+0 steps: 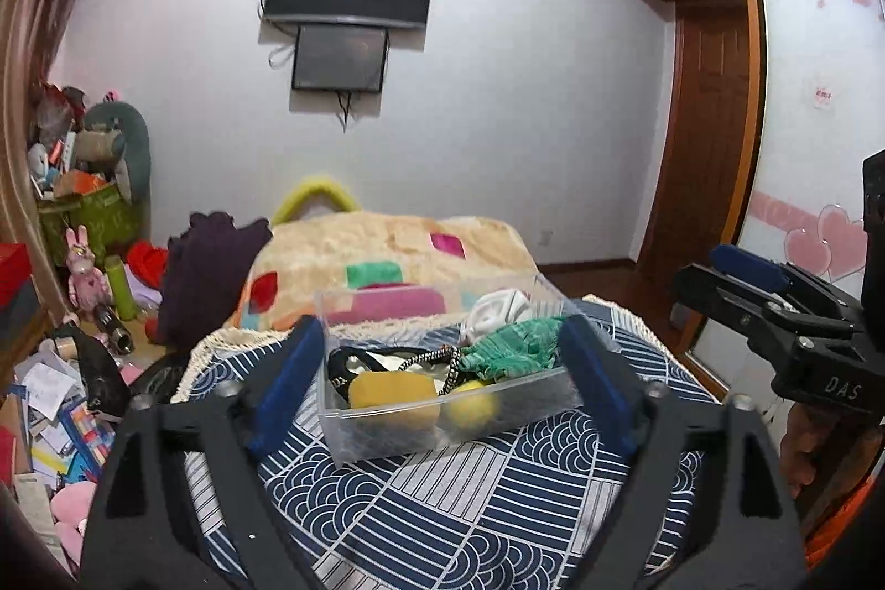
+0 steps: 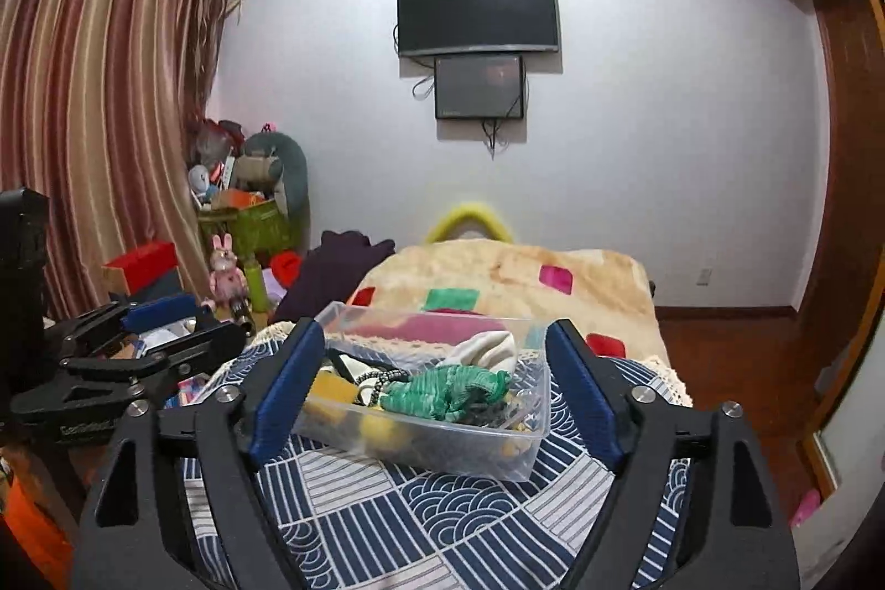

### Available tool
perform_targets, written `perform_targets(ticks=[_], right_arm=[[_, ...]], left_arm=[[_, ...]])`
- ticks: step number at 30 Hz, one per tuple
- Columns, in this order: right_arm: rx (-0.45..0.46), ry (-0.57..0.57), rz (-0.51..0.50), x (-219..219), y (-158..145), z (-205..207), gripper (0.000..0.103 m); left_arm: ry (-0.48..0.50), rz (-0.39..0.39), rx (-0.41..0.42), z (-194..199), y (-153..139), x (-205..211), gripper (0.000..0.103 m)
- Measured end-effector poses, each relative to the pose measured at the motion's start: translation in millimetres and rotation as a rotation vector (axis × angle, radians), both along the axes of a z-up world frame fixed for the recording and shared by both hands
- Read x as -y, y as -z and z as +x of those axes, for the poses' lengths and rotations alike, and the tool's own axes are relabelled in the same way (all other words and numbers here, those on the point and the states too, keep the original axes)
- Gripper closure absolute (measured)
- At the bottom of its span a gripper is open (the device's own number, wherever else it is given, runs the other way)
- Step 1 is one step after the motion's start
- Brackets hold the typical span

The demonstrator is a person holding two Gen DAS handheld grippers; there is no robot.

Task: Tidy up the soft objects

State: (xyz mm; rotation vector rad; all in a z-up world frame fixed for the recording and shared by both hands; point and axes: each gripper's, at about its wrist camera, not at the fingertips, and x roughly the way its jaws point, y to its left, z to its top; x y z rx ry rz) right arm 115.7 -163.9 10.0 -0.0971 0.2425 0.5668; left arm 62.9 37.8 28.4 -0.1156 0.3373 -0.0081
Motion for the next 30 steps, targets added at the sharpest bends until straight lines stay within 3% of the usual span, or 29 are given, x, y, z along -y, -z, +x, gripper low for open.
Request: perform_targets(ticks=[3, 4, 30], right_arm=[[0.01, 0.007, 0.004, 2, 2, -6, 0.008], [0.015, 0.011, 0.009, 4, 3, -7, 0.0], [0.005, 0.016, 0.042, 15, 21, -21, 0.0]], left_arm=[[-0.003, 0.003, 0.028, -12, -3, 3, 0.005], [0.003, 0.001, 0.035, -15, -3, 4, 0.003], [-0.012, 0.043, 0.08, -36, 2, 26, 0.0]])
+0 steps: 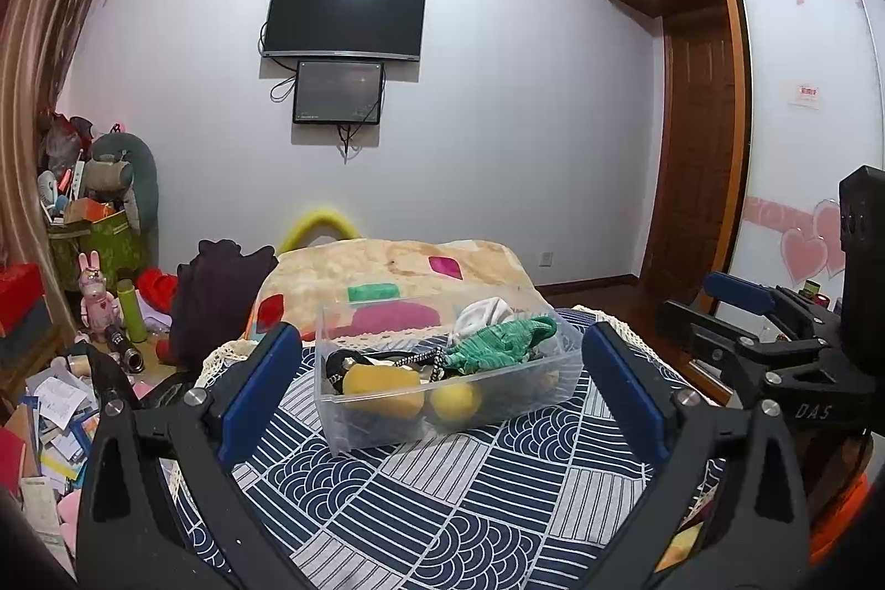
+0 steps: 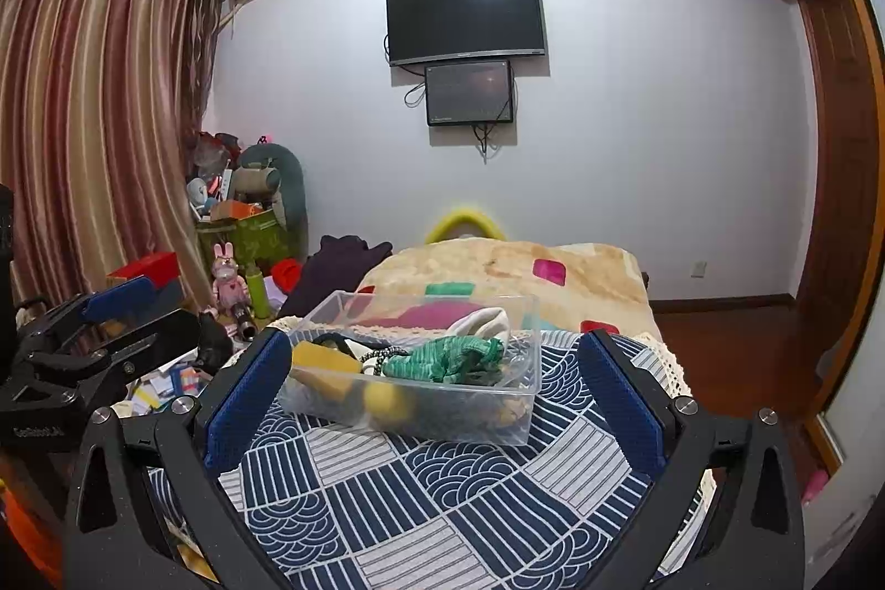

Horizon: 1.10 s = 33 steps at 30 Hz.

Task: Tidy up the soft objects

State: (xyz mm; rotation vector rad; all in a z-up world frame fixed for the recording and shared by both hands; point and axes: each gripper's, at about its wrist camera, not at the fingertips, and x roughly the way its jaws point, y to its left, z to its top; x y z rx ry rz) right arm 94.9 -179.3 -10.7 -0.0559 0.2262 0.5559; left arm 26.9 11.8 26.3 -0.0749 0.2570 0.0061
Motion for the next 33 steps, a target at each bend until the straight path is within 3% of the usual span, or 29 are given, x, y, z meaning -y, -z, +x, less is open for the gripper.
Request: perform_targets(ticks=[33], right_arm=[[-0.001, -0.005, -0.001, -1.6, 0.9, 0.1, 0.0]], left_arm=[[0.002, 0.002, -0.028, 6.0, 6.0, 0.8, 0.0]])
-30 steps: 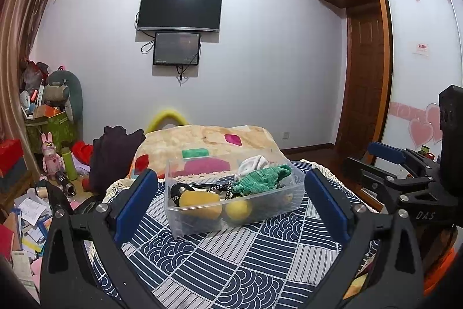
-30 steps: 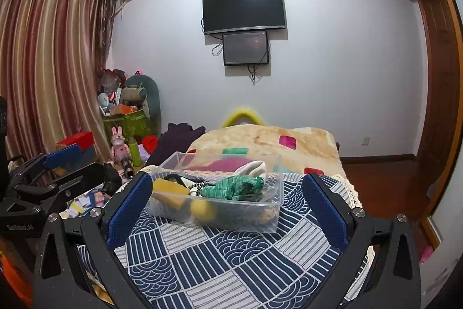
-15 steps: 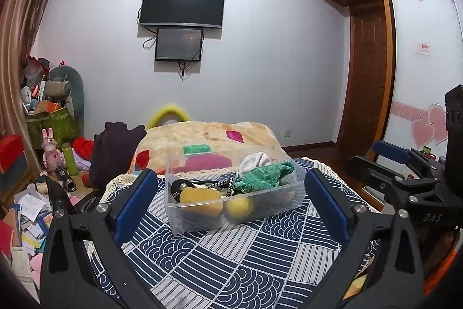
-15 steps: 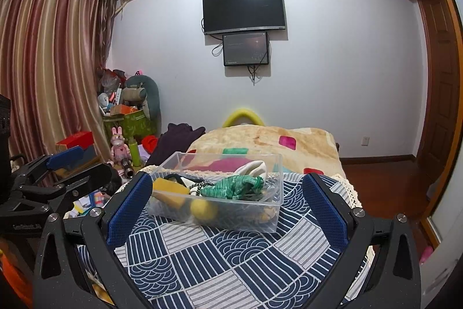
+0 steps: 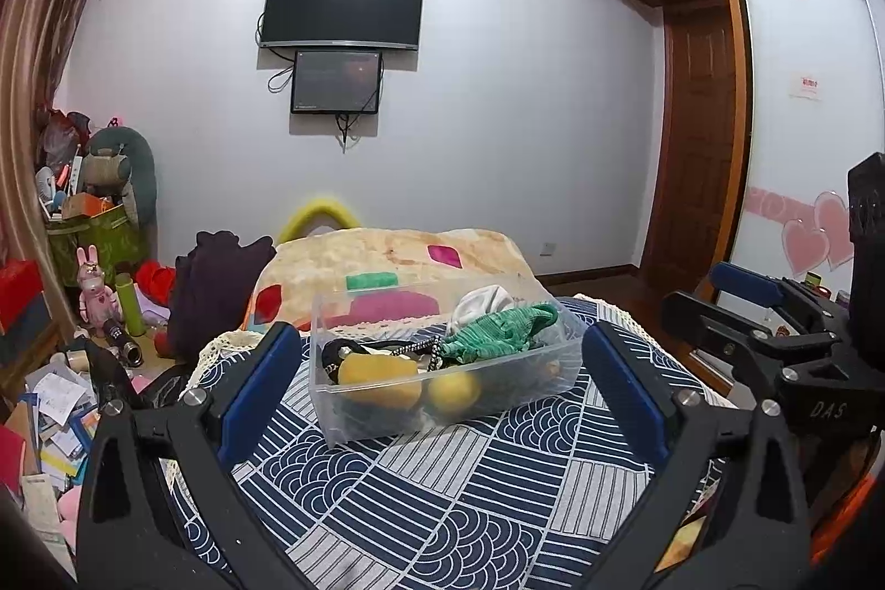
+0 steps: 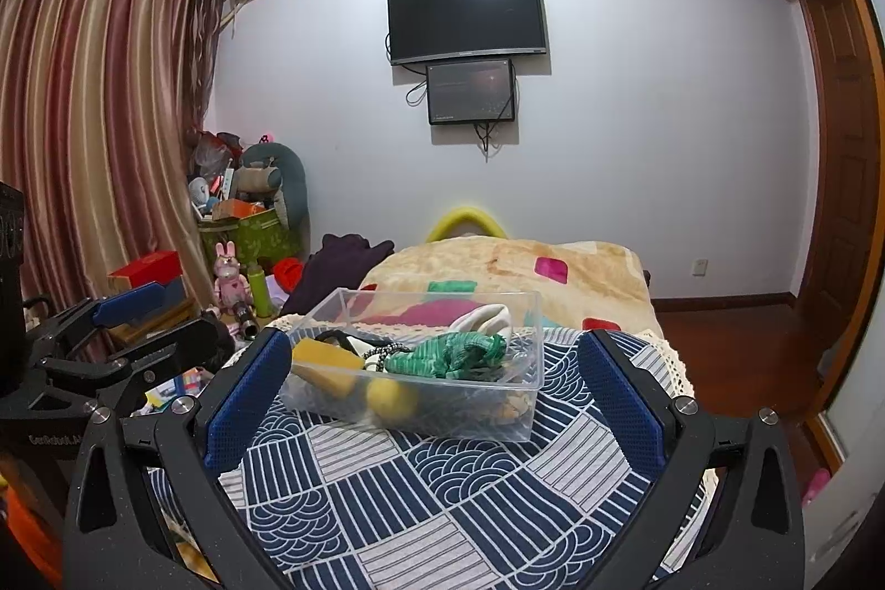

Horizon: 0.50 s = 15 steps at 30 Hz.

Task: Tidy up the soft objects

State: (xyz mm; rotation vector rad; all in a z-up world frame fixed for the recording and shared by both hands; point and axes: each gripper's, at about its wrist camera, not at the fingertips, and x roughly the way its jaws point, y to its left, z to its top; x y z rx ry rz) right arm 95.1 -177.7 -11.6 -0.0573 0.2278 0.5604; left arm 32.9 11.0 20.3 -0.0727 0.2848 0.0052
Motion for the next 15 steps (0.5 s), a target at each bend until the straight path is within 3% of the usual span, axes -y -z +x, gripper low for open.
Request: perform_targets(ticks=[15], right_arm=[[0.0, 0.002, -0.002, -0.1, 1.9, -1.3, 0.0]], left_arm=[[0.009, -0.015, -0.021, 2.0, 1.5, -1.2, 0.0]])
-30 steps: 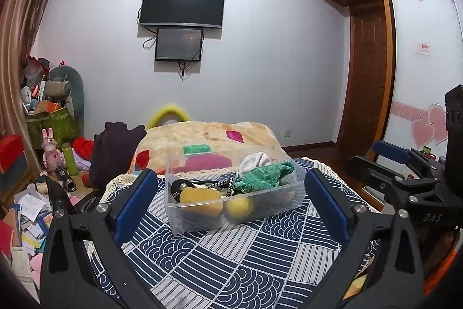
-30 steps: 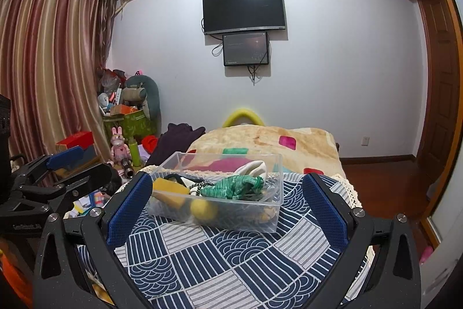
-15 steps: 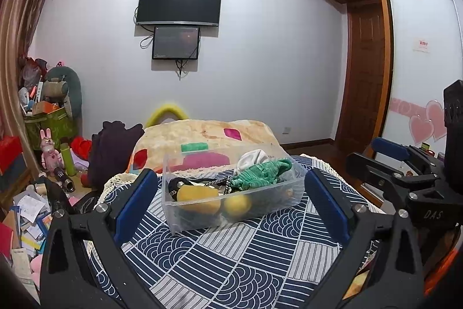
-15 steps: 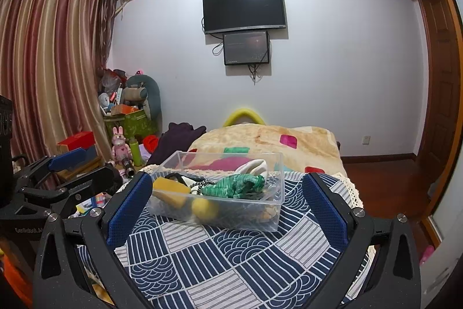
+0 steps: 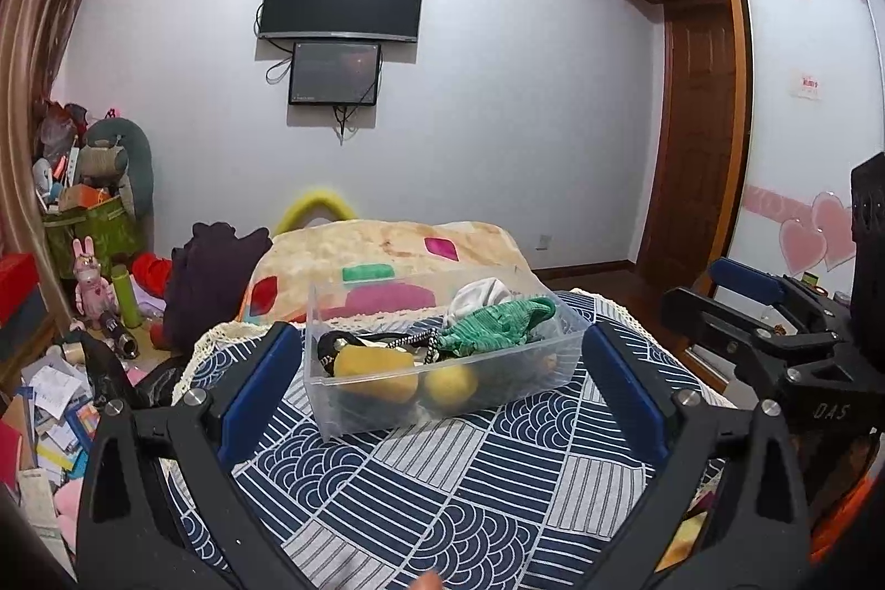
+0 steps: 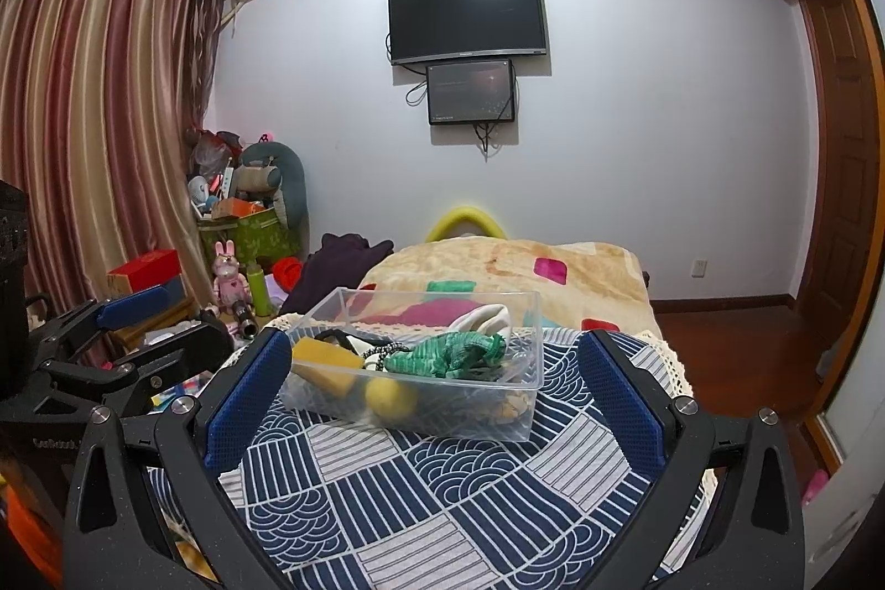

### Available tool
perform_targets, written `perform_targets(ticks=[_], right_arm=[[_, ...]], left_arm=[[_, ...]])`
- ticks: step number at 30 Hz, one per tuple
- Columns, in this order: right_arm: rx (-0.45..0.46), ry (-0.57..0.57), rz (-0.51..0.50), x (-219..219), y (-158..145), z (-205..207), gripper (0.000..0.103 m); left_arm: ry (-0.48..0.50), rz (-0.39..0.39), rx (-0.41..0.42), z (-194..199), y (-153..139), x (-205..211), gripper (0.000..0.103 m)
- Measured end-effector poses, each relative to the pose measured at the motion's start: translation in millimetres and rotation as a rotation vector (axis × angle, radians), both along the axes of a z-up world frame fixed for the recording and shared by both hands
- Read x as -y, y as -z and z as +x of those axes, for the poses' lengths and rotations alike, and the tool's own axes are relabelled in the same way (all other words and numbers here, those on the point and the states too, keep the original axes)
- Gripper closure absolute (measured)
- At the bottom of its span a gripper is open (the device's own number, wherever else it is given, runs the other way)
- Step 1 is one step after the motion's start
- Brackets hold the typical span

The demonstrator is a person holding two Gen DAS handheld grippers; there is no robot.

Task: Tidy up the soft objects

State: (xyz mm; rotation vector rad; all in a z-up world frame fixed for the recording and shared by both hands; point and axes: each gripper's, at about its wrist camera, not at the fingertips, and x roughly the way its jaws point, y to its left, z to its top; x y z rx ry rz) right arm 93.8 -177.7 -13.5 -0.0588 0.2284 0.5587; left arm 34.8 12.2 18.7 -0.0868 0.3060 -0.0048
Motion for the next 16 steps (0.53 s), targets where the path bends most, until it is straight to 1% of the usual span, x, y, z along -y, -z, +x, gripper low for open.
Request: perform_targets(ticks=[3, 10, 16], right_arm=[[0.001, 0.001, -0.001, 0.1, 0.3, -0.6, 0.0], [0.001, 0.0, -0.003, 0.2, 0.5, -0.8, 0.0], [0.0, 0.0, -0.001, 0.7, 1.5, -0.7, 0.0]], left_arm=[[-0.006, -0.013, 0.001, 0.0, 0.1, -3.4, 0.0], [0.001, -0.015, 0.003, -1.1, 0.8, -3.0, 0.0], [0.007, -0.029, -0.015, 1.4, 2.4, -3.9, 0.0]])
